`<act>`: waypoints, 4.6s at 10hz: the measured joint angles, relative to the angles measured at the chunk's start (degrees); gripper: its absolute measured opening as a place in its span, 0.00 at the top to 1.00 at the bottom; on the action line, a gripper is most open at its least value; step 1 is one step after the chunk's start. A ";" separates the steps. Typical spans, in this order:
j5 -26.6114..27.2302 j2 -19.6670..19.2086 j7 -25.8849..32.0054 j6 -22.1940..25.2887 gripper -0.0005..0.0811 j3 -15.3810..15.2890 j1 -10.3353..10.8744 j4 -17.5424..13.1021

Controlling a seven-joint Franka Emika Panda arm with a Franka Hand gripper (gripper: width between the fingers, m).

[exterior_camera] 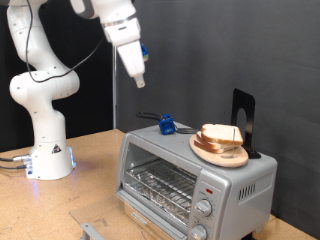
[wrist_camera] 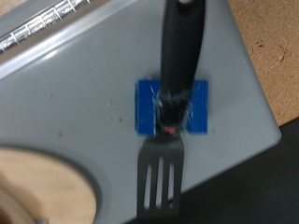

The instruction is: Make a piece of toast with the oven

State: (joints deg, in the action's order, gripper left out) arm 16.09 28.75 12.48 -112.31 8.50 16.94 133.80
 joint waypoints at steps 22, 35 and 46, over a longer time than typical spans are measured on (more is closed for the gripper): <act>5.85 -2.61 -3.28 -25.54 0.00 -7.84 1.67 15.68; 7.60 -9.53 -2.25 -31.41 0.00 -9.36 4.63 15.93; 10.71 -10.36 -1.94 -32.23 0.43 -9.36 5.17 15.98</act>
State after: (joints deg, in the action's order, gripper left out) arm 26.81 18.39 10.54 -144.54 -0.86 22.11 149.78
